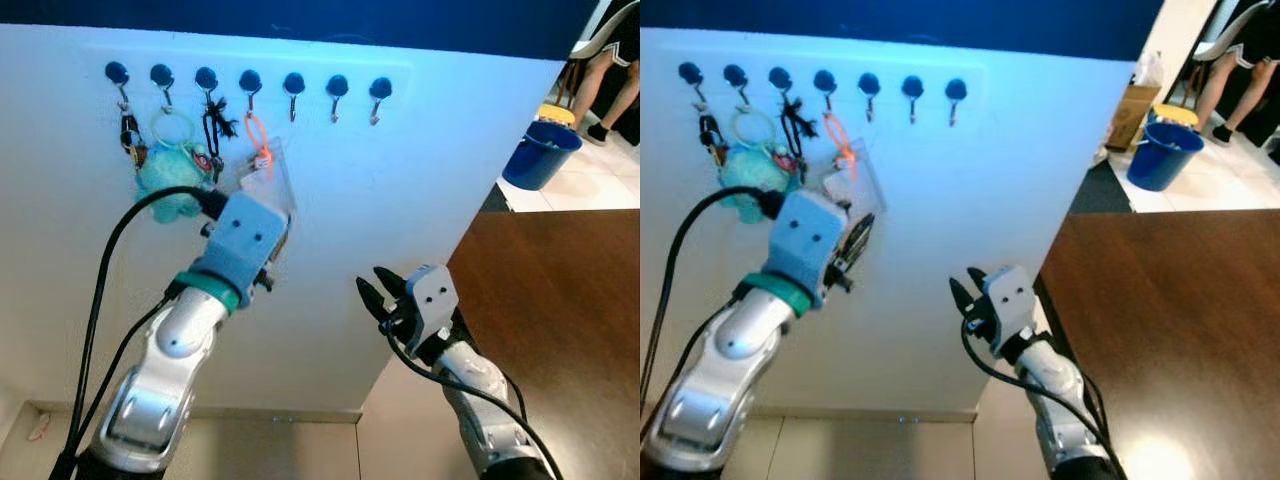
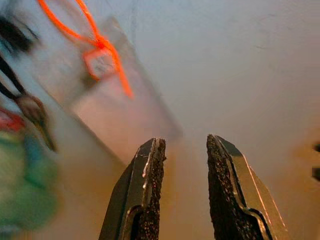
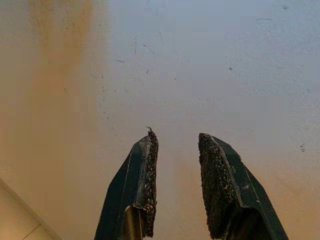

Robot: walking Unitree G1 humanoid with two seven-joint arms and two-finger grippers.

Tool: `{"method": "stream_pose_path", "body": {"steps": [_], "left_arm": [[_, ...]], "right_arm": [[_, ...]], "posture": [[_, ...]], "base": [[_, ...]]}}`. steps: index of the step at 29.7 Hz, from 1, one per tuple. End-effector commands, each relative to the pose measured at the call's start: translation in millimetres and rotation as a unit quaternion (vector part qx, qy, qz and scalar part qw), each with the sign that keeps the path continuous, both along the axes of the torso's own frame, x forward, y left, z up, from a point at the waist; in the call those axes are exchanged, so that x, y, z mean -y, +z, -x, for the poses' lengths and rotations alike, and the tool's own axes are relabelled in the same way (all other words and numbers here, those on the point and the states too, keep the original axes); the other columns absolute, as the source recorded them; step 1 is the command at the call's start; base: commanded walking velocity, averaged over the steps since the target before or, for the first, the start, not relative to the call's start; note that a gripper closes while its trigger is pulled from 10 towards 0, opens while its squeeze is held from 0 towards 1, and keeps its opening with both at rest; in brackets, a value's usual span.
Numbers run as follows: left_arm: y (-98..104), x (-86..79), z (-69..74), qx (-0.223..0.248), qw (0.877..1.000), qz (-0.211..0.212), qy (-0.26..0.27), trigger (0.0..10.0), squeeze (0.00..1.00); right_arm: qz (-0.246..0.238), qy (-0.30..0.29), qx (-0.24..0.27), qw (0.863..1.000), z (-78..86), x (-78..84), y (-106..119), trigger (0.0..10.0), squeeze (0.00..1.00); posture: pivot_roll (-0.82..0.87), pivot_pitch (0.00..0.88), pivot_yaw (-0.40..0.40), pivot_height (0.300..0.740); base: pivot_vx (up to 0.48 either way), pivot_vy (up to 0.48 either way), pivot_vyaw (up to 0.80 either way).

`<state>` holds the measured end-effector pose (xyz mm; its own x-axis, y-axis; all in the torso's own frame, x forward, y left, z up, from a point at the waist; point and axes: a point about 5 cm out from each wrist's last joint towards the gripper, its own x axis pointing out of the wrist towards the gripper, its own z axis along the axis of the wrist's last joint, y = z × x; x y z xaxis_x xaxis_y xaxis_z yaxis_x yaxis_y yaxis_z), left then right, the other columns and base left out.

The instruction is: Hang keys on a hook

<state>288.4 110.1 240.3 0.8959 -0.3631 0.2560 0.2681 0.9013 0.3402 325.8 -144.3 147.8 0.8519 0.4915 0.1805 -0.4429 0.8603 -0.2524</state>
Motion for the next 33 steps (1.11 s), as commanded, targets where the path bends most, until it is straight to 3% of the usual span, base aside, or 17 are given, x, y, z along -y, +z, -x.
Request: {"method": "stream_pose_path", "body": {"steps": [1,5,11,13,15,22,33], "left_arm": [[-0.8,-6.6,8.1,-0.013,0.999,0.024,-0.017,10.0,0.0],[9.3,-21.8,7.9,-0.006,0.996,0.087,0.005,10.0,0.0],[5.9,-27.3,-0.5,-0.008,0.995,0.084,0.055,10.0,0.0],[-2.1,-32.0,-8.4,-0.017,0.991,0.081,0.109,10.0,0.0],[-5.0,-33.8,-10.8,-0.02,0.988,0.08,0.129,10.0,0.0],[-5.8,-33.7,-9.6,-0.028,0.988,0.093,0.122,10.0,0.0],[-9.6,-32.6,-9.7,-0.026,0.988,0.085,0.127,10.0,0.0]], "right_arm": [[-0.007,-0.001,0.002,1.0,0.5,2.5,1.1,10.0,0.0],[-0.047,-0.002,0.014,0.999,-2.5,2.0,15.4,10.0,0.0],[-0.089,-0.013,0.01,0.996,-5.4,6.4,22.0,10.0,0.0],[-0.092,-0.021,0.011,0.995,-5.6,9.1,22.6,10.0,0.0],[-0.091,-0.022,0.012,0.995,-5.4,9.7,22.6,10.0,0.0],[-0.094,-0.018,0.014,0.995,-5.2,5.7,25.1,10.0,0.0],[-0.097,-0.017,0.01,0.995,-4.9,4.2,24.9,10.0,0.0]], "posture": [[0.08,0.096,0.044,0.74],[0.08,0.092,0.036,0.74],[0.07,0.089,0.03,0.74],[0.07,0.09,0.03,0.74],[0.07,0.09,0.03,0.74],[0.07,0.097,0.03,0.74],[0.07,0.107,0.029,0.74]], "base": [[0.0,0.0,0.0],[0.0,0.0,0.0],[0.0,0.0,0.0],[0.0,0.0,0.0],[0.0,0.0,0.0],[0.0,0.0,0.0],[-0.288,0.0,0.0]]}}
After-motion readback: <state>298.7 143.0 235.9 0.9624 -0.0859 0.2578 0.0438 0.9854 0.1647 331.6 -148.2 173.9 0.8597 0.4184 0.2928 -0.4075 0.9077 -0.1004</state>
